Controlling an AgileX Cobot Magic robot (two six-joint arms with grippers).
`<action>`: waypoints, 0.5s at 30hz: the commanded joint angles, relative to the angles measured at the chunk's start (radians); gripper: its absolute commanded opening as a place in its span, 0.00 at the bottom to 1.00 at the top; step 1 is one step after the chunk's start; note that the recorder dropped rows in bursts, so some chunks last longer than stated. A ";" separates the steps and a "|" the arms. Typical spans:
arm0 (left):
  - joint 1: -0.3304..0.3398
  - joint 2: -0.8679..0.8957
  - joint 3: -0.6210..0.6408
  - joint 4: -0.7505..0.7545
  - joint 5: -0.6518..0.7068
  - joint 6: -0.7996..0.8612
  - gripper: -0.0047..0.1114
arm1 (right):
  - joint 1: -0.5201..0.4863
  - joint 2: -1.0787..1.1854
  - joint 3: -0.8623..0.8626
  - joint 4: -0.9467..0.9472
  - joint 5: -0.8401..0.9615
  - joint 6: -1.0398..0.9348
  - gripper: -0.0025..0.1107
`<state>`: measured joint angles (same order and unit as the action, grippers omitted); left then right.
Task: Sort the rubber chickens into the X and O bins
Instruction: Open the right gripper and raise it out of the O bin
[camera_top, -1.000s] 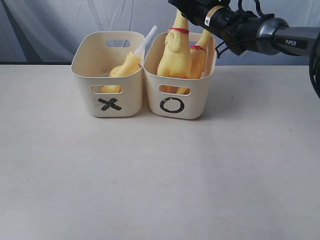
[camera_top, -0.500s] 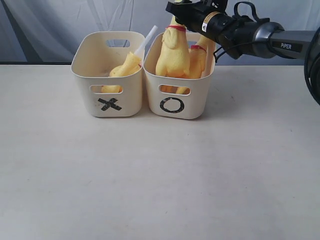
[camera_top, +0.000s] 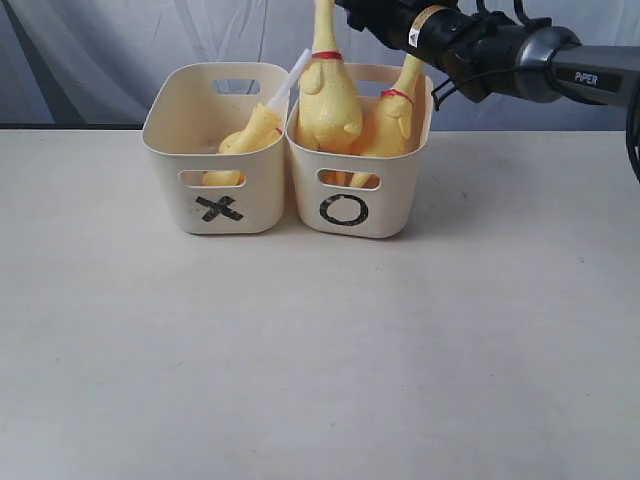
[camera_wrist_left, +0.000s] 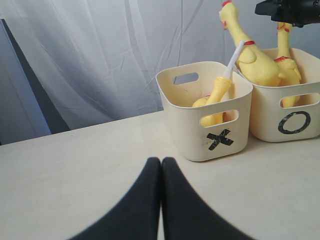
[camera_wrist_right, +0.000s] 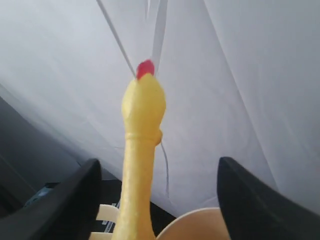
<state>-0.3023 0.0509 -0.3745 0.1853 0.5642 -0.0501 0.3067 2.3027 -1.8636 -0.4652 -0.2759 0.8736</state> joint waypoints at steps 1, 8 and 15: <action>0.001 -0.005 0.006 -0.006 -0.014 0.001 0.04 | -0.001 -0.027 0.002 0.002 0.064 -0.006 0.60; 0.001 -0.005 0.006 -0.006 -0.014 0.001 0.04 | -0.001 -0.072 0.002 0.002 0.089 -0.006 0.60; 0.001 -0.005 0.006 -0.006 -0.014 0.001 0.04 | -0.001 -0.150 0.002 -0.069 0.283 -0.010 0.60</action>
<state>-0.3023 0.0509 -0.3745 0.1853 0.5642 -0.0501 0.3067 2.1961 -1.8636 -0.4877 -0.0948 0.8736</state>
